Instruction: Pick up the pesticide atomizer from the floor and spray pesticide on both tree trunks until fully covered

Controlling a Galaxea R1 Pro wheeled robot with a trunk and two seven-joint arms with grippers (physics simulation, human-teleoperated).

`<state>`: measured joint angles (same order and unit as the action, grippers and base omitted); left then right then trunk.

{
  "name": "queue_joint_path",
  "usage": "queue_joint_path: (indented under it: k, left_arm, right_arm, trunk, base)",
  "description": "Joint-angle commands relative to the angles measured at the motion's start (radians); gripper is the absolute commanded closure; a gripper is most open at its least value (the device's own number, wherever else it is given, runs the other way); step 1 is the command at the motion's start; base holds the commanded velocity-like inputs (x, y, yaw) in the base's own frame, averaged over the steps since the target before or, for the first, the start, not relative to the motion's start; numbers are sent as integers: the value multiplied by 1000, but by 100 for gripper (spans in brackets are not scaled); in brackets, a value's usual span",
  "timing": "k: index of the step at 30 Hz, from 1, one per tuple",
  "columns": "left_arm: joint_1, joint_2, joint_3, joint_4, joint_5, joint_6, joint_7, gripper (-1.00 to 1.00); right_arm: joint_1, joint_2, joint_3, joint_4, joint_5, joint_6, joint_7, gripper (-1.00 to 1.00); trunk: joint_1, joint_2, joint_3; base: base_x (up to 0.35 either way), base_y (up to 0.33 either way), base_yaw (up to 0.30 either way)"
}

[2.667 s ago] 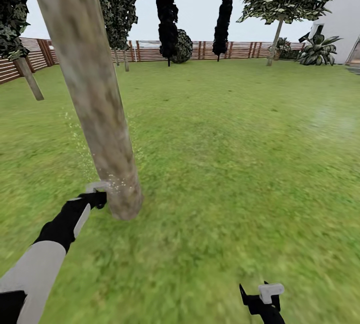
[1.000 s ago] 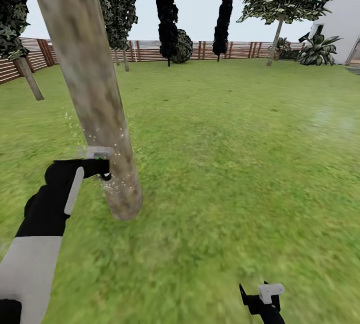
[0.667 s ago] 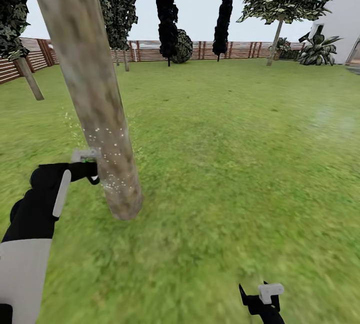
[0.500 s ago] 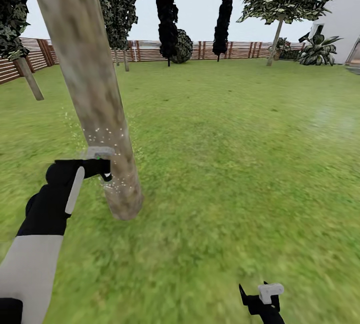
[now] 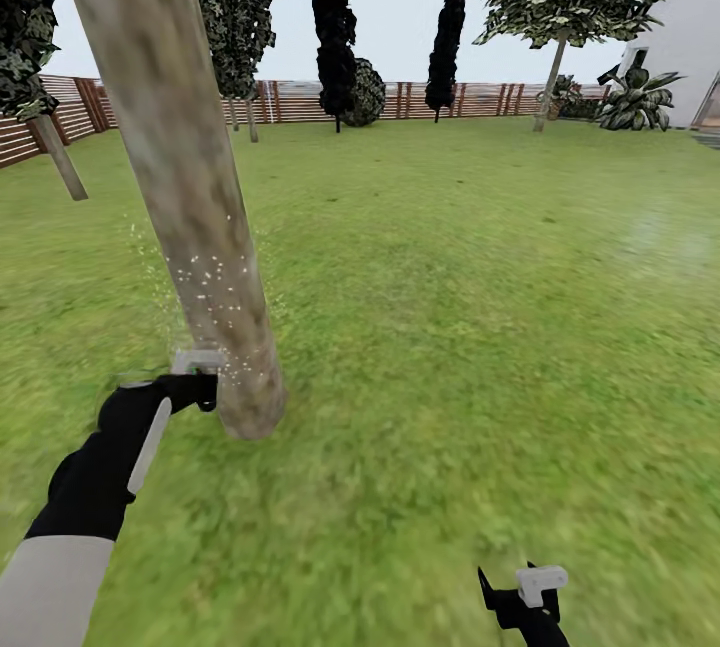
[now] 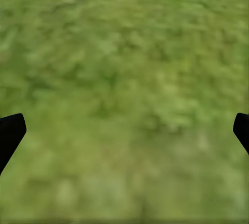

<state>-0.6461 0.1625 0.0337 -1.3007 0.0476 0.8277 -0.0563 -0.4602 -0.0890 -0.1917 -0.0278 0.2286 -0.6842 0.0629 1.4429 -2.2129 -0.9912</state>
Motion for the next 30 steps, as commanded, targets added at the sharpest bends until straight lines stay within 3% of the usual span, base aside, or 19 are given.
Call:
queue_joint_path:
  k: [1,5,7,9,11,13,14,16,18,30]
  left_arm:
    - [13,-1,0,39,0,-53,1,100]
    - [19,-8,5,314,0,-276,18,100]
    - [20,-30,4,364,4,-314,76,100]
    - [20,-59,3,468,1,-357,127,100]
    - [19,-65,4,582,4,-454,188,100]
    - [19,-67,6,657,8,-581,200,100]
    - [19,-67,6,663,9,-598,198,100]
    - [19,-68,5,668,55,-618,194,100]
    - [19,-67,5,667,77,-622,194,100]
    - [20,-78,5,677,86,-624,190,100]
  right_arm:
    - [0,0,0,0,0,0,0,-100]
    - [0,-1,0,-1,-1,0,0,-100]
    - [0,-1,-1,-1,-1,0,-2,-100]
    - [0,-2,-1,-1,-2,0,-4,-100]
    - [0,-3,-2,-1,-2,-1,-6,-100]
    - [0,-2,-2,-1,-2,-1,-5,-100]
    - [0,-3,-1,-1,-2,-1,-5,-100]
    - [0,-3,-2,-1,-2,-2,-5,-100]
    - [0,-3,-2,-1,-2,-2,-5,-100]
    - [0,-2,-2,-1,-2,-2,-6,-100]
  trunk:
    - [0,0,0]
    - [0,0,0]
    - [0,0,0]
    - [0,0,0]
    - [0,0,0]
    - [0,0,0]
    - [0,0,0]
    - [0,0,0]
    - [0,0,0]
    - [0,0,0]
  base:
    - [0,0,0]
    - [0,0,0]
    - [0,0,0]
    - [0,0,0]
    - [0,0,0]
    - [0,0,0]
    - [0,0,0]
    - [0,-145,0]
    - [0,-245,0]
    - [106,-270,58]
